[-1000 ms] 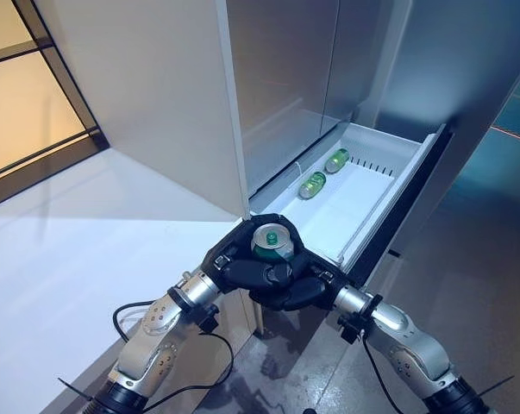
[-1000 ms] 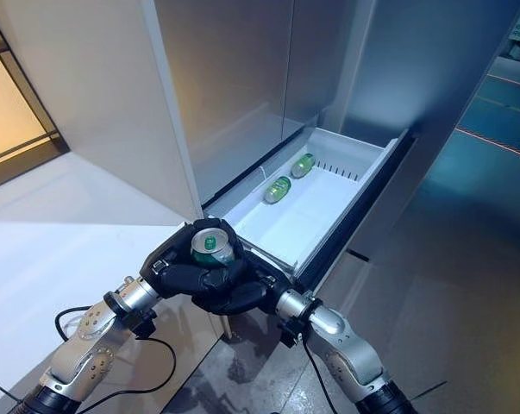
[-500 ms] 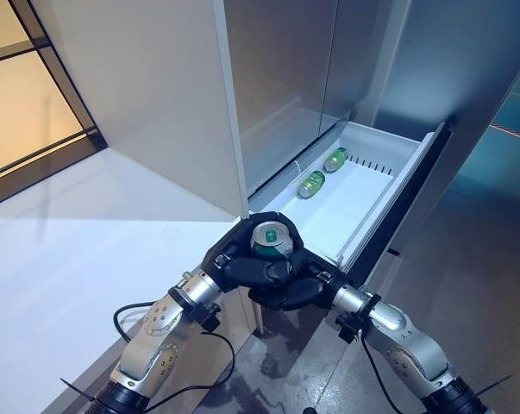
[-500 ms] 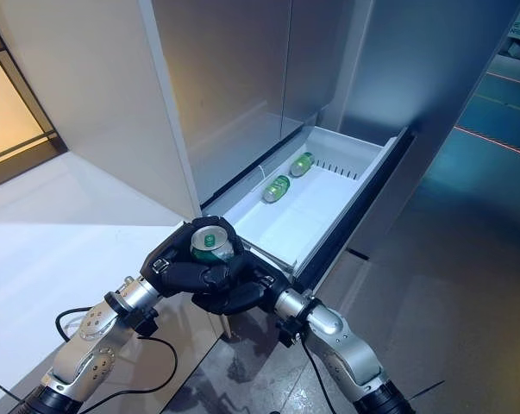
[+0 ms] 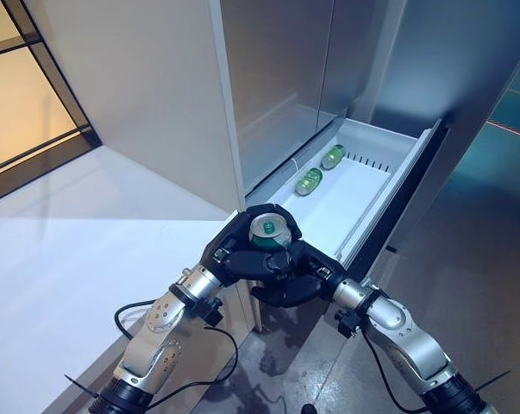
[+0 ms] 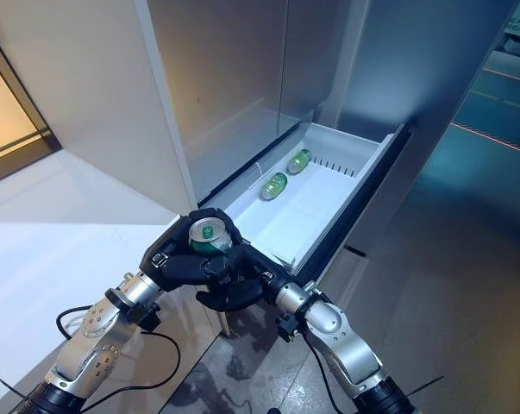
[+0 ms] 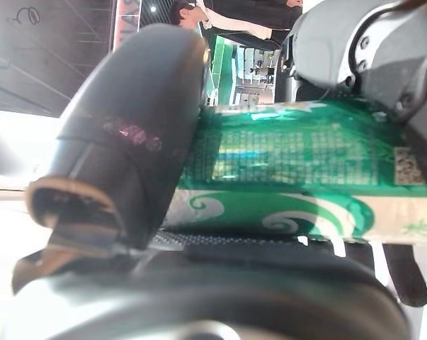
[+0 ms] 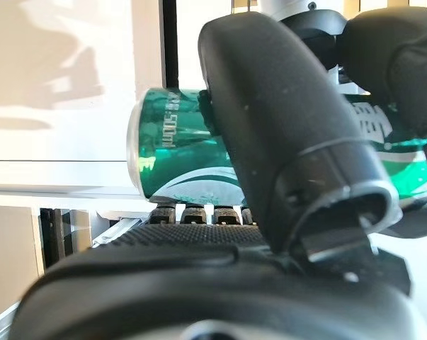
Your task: Put drinks into fridge and close the fridge
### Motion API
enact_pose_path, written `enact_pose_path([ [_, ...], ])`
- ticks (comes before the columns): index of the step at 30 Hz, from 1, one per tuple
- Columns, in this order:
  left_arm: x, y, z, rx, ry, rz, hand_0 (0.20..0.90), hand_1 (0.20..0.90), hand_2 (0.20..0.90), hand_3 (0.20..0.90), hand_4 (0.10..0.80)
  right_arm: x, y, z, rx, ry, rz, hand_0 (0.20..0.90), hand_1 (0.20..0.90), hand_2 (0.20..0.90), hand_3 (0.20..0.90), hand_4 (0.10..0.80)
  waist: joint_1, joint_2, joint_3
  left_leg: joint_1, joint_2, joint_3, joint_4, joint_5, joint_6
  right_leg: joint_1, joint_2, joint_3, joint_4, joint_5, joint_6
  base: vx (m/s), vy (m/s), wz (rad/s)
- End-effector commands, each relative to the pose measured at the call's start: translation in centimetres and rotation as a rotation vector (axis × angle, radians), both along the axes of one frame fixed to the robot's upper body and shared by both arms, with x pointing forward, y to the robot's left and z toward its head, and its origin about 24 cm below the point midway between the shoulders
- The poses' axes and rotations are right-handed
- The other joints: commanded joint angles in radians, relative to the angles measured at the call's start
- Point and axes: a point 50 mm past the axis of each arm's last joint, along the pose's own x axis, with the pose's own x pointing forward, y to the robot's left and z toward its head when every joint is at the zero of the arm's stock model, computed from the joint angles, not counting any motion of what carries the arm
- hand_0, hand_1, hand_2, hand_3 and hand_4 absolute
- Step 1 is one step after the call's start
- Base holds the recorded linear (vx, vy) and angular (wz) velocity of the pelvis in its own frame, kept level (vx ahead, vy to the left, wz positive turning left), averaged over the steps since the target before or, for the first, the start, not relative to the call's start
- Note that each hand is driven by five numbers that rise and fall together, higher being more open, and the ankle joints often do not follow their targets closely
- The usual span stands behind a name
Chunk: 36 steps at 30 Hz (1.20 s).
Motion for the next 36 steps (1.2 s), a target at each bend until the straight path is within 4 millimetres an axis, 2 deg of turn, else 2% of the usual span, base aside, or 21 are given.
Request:
enact_pose_path([
  [1,-0.4,-1.4,8.6,-0.199,-0.456,-0.086,0.3,0.3,0.3,0.2,0.1,0.7,2.0,6.0,0.199,-0.21,0.085,0.9,0.9,0.9,0.9,0.8,-0.011,-0.01,-0.068,-0.009,-0.047,-0.029,0.021,-0.056,0.033,-0.026,0.044,0.001,0.117,-0.101,0.037,0.015,-0.038,-0.02],
  [2,-0.4,-1.4,8.5,-0.195,-0.453,-0.088,0.3,0.3,0.3,0.2,0.1,0.5,2.1,5.4,0.242,-0.133,0.101,0.9,0.9,0.9,0.9,0.8,-0.013,-0.011,-0.069,-0.009,-0.046,-0.027,0.021,-0.055,0.034,-0.027,0.045,0.004,0.119,-0.101,0.038,0.014,-0.032,-0.02],
  [5,-0.5,-1.4,8.3,-0.19,-0.45,-0.094,0.3,0.3,0.3,0.2,0.1,0.2,2.3,4.6,0.293,-0.054,0.114,0.9,0.9,0.9,0.9,0.8,-0.016,-0.013,-0.071,-0.008,-0.044,-0.023,0.019,-0.053,0.034,-0.029,0.045,0.006,0.121,-0.1,0.041,0.017,-0.043,-0.03],
  [6,-0.5,-1.4,8.2,-0.19,-0.449,-0.096,0.3,0.3,0.3,0.2,0.1,0.1,2.3,4.5,0.298,-0.05,0.113,0.839,0.839,0.839,0.829,0.729,-0.016,-0.013,-0.071,-0.008,-0.044,-0.022,0.019,-0.053,0.034,-0.029,0.045,0.006,0.121,-0.099,0.041,0.021,-0.044,-0.03],
  [7,-0.5,-1.4,8.2,-0.188,-0.447,-0.101,0.3,0.3,0.3,0.2,0.1,0.1,2.3,4.3,0.304,-0.051,0.108,0.552,0.552,0.552,0.494,0.394,-0.015,-0.014,-0.071,-0.009,-0.043,-0.021,0.02,-0.053,0.033,-0.029,0.044,0.006,0.121,-0.099,0.043,0.022,-0.033,-0.02],
  [8,-0.5,-1.4,8.2,-0.185,-0.446,-0.106,0.3,0.3,0.3,0.2,0.1,0.1,2.2,4.3,0.306,-0.058,0.1,0.3,0.3,0.3,0.2,0.1,-0.015,-0.014,-0.072,-0.009,-0.043,-0.021,0.021,-0.052,0.033,-0.029,0.044,0.005,0.12,-0.097,0.043,0.0,0.0,0.0],
  [14,-0.4,-1.4,8.3,-0.17,-0.44,-0.123,0.3,0.3,0.3,0.2,0.1,0.1,1.9,4.2,0.301,-0.077,0.08,0.3,0.3,0.3,0.2,0.1,-0.011,-0.016,-0.079,-0.007,-0.045,-0.025,0.019,-0.053,0.032,-0.024,0.041,0.002,0.108,-0.093,0.045,0.0,0.0,0.0],
  [25,-0.1,-1.3,8.4,-0.139,-0.432,-0.133,0.3,0.3,0.3,0.2,0.1,0.9,1.1,5.4,0.27,-0.13,0.033,0.3,0.3,0.3,0.2,0.1,-0.009,-0.014,-0.085,-0.005,-0.049,-0.03,0.017,-0.051,0.029,-0.022,0.042,-0.001,0.103,-0.089,0.042,0.0,0.0,0.0],
  [30,0.1,-1.2,8.6,-0.132,-0.432,-0.128,0.3,0.3,0.3,0.2,0.1,1.5,0.4,6.7,0.259,-0.2,-0.013,0.3,0.3,0.3,0.2,0.1,-0.006,-0.014,-0.087,-0.006,-0.05,-0.033,0.018,-0.054,0.029,-0.022,0.041,-0.006,0.103,-0.09,0.041,0.0,0.0,0.0],
  [36,0.4,-1.0,8.8,-0.115,-0.424,-0.107,0.3,0.3,0.3,0.2,0.1,2.3,-0.9,9.3,0.257,-0.325,-0.099,0.3,0.3,0.3,0.2,0.1,-0.003,-0.016,-0.092,-0.006,-0.05,-0.034,0.024,-0.061,0.03,-0.022,0.039,-0.011,0.109,-0.096,0.039,0.0,0.0,0.0],
])
